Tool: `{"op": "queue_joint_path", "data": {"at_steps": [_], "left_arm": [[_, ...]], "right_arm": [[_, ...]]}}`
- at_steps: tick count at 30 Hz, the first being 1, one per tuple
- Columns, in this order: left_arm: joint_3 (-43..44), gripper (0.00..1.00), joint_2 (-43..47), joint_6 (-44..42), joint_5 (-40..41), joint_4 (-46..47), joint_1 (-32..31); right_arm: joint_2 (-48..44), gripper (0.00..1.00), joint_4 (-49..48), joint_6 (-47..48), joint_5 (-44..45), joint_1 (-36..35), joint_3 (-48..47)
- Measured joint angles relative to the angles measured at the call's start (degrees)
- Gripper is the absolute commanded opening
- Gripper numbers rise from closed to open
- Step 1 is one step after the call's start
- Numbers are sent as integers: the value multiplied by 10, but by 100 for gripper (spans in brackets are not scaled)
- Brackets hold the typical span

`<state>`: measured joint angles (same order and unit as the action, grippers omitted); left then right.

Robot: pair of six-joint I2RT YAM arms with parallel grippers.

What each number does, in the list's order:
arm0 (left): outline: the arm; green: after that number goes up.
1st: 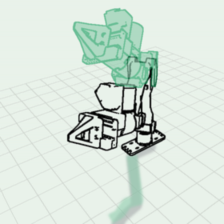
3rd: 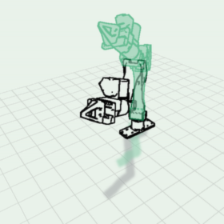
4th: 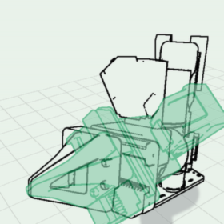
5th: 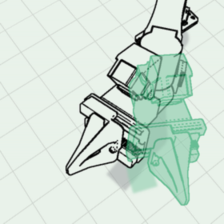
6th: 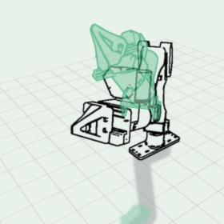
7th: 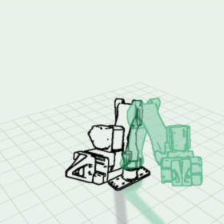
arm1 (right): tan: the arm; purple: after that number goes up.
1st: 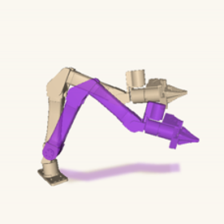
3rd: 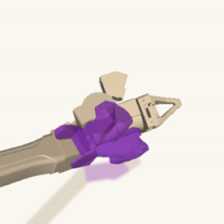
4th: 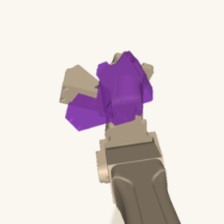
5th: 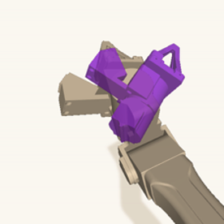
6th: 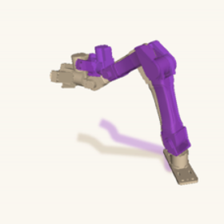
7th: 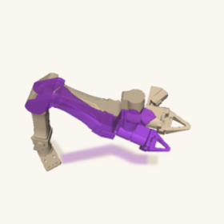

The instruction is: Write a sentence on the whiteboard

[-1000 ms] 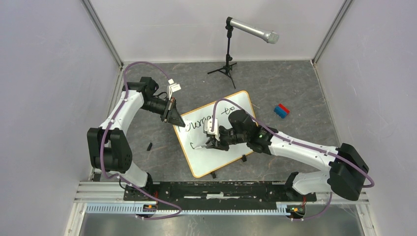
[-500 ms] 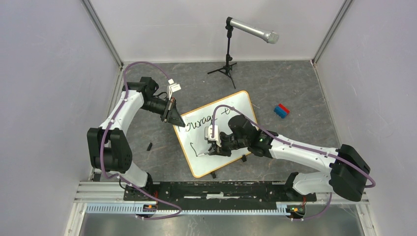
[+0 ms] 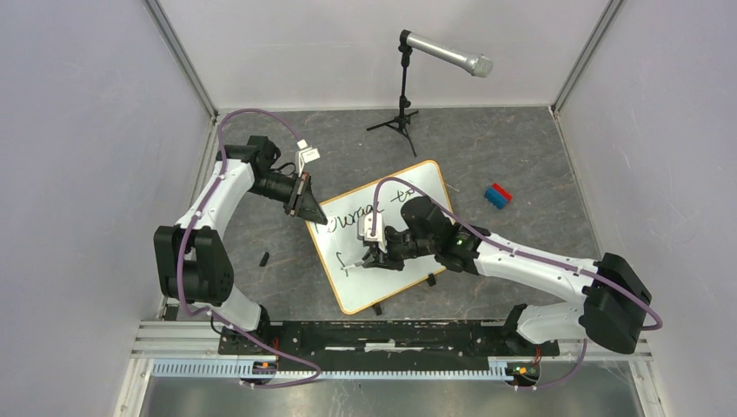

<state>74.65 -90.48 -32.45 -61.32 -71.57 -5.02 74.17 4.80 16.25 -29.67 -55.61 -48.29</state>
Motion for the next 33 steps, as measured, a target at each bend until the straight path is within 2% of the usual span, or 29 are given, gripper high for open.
{"op": "queue_joint_path", "data": {"at_steps": [23,33], "left_arm": [[0,3,0,0,2,0,0],[0,2,0,0,2,1,0]], "right_arm": [[18,0,2,7,12,-1,-8],[3,0,7,9,12,25,-8]]}}
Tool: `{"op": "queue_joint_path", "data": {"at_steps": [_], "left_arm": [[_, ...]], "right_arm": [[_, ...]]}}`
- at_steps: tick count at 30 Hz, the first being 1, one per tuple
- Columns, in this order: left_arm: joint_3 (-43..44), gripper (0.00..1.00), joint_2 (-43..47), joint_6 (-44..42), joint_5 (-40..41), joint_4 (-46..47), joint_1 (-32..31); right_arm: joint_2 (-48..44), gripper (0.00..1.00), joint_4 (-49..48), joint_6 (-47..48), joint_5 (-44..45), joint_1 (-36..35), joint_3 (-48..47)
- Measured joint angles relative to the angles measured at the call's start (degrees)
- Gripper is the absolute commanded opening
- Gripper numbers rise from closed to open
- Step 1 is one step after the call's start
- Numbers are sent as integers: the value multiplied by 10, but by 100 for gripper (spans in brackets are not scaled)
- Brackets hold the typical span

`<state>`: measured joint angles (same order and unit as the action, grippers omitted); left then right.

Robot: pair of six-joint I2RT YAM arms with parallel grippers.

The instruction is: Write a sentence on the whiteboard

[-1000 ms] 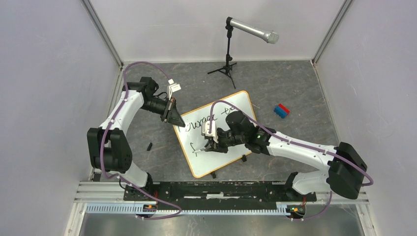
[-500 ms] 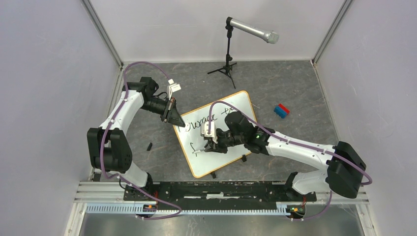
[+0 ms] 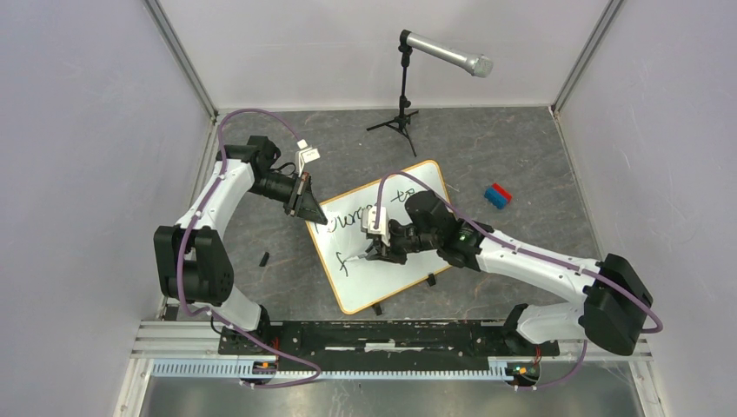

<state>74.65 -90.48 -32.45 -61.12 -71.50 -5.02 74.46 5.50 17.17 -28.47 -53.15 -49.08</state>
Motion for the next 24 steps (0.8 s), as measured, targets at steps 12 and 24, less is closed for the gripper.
{"op": "queue_joint_path", "data": {"at_steps": [12,24], "left_arm": [[0,3,0,0,0,0,0],[0,2,0,0,0,0,0]], "right_arm": [[-4,0,2,1,-8,11,0],[-4,0,2,1,-10,14,0]]}}
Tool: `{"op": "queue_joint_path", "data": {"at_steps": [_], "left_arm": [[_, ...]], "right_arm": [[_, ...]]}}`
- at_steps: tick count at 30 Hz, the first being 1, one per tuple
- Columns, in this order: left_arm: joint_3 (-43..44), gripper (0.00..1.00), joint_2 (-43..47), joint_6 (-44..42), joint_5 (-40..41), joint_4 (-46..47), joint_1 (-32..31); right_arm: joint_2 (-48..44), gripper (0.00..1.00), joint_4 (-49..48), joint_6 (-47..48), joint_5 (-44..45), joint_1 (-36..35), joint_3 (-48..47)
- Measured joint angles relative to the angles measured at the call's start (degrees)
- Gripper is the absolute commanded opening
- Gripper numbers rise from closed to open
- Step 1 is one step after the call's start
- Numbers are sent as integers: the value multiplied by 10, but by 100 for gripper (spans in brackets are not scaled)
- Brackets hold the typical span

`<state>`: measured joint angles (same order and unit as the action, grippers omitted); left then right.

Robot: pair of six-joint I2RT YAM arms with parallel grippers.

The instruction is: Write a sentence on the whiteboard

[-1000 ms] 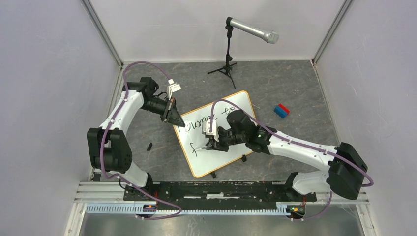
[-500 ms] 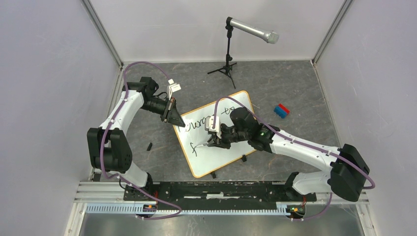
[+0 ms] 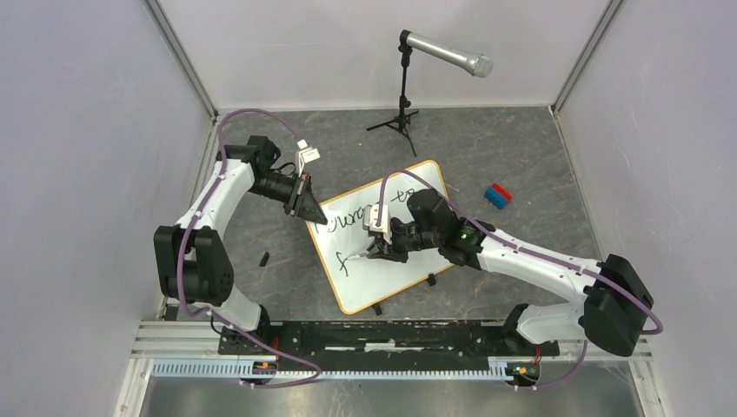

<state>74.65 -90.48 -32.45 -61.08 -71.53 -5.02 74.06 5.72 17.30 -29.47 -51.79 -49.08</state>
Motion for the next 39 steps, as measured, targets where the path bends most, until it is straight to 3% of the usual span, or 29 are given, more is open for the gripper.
{"op": "queue_joint_path", "data": {"at_steps": [39], "left_arm": [[0,2,0,0,5,0,0]], "right_arm": [[-19,0,29,5,-12,14,23]]}}
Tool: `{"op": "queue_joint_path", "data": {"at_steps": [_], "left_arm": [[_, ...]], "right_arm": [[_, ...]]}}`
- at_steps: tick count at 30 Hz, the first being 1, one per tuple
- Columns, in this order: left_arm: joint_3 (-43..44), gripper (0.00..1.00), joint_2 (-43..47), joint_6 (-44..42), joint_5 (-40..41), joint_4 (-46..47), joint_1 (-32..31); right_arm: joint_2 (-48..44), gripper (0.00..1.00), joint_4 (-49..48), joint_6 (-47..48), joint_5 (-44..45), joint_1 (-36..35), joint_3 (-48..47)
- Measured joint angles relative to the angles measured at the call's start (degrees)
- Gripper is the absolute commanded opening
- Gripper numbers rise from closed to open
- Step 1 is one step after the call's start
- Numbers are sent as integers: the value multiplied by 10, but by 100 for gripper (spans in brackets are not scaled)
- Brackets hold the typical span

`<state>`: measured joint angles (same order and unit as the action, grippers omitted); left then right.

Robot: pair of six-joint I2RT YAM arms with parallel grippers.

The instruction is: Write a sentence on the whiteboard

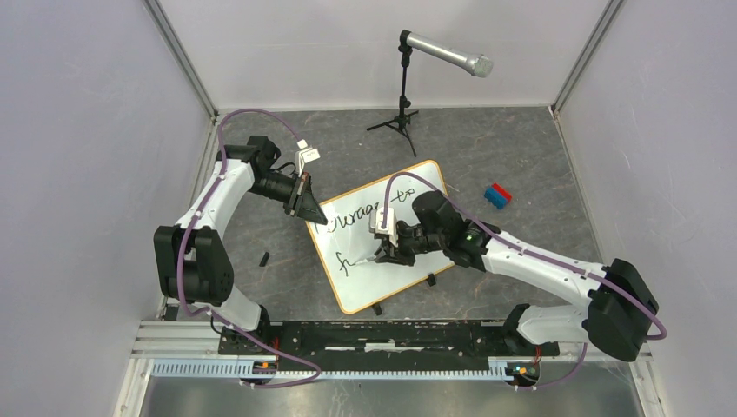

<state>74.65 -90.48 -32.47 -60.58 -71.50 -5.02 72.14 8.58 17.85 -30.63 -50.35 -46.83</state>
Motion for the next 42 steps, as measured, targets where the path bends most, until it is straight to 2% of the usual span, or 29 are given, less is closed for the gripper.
{"op": "queue_joint_path", "data": {"at_steps": [42], "left_arm": [[0,2,1,0,0,0,0]], "right_arm": [[24,0,-5,-13,6,-17,-35]]}}
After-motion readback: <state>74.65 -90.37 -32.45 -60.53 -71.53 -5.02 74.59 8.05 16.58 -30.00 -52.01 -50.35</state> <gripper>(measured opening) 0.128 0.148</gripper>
